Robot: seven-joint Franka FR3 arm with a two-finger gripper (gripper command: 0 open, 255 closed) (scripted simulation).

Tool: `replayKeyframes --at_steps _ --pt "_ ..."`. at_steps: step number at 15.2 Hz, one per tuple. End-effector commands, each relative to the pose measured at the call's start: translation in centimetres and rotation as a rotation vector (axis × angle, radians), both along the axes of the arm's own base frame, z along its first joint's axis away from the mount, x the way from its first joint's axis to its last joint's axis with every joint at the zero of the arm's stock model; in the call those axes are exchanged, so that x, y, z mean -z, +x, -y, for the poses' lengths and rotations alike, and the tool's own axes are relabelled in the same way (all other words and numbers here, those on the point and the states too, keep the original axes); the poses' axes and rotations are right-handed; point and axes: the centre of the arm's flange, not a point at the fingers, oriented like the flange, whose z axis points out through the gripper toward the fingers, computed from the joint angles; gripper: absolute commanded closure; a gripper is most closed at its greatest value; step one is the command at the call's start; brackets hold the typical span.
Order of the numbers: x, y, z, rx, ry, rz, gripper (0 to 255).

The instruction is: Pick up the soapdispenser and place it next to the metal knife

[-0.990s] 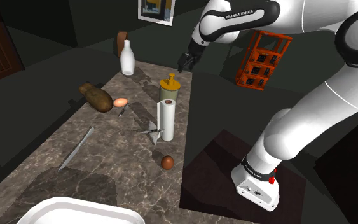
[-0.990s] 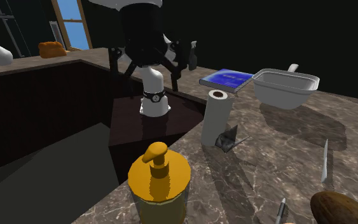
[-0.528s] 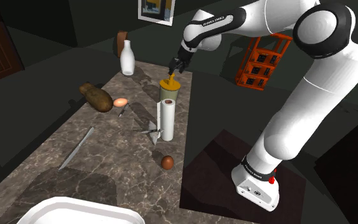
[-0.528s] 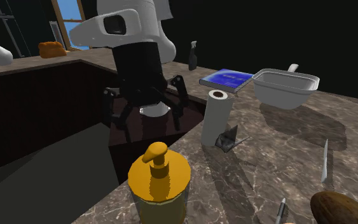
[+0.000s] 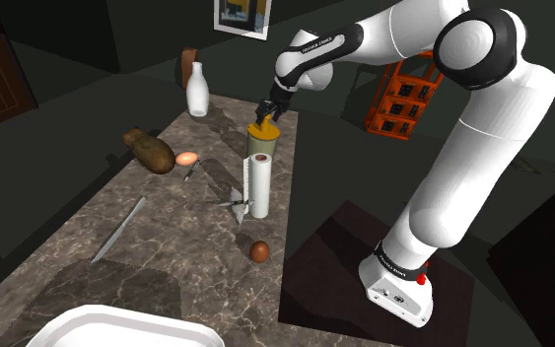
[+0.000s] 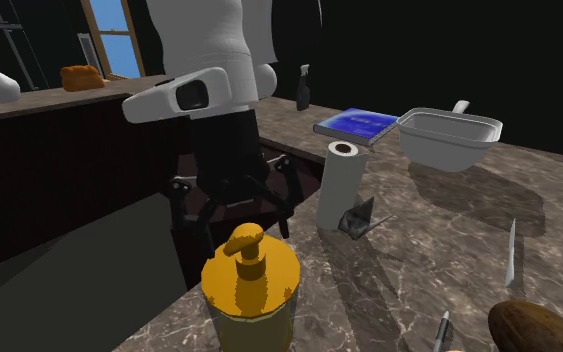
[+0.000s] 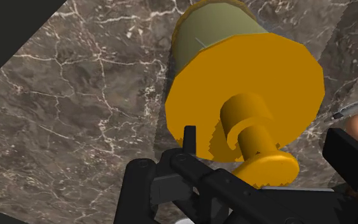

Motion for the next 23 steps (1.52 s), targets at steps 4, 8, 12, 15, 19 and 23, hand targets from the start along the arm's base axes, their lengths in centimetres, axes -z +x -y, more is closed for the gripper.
replayKeyframes --at_steps 4,8,12,15,19,23 --pt "0.3 0.1 0.0 0.0 0.0 0.001 0" --pt "0.3 0.1 0.0 0.0 0.0 0.001 255" --pt "0.3 0.1 0.0 0.0 0.0 0.001 255" --pt "0.3 0.1 0.0 0.0 0.0 0.001 255" --pt "-0.7 0.1 0.0 0.0 0.0 0.001 255" --pt "-2.8 0.1 0.0 0.0 0.0 0.001 255"
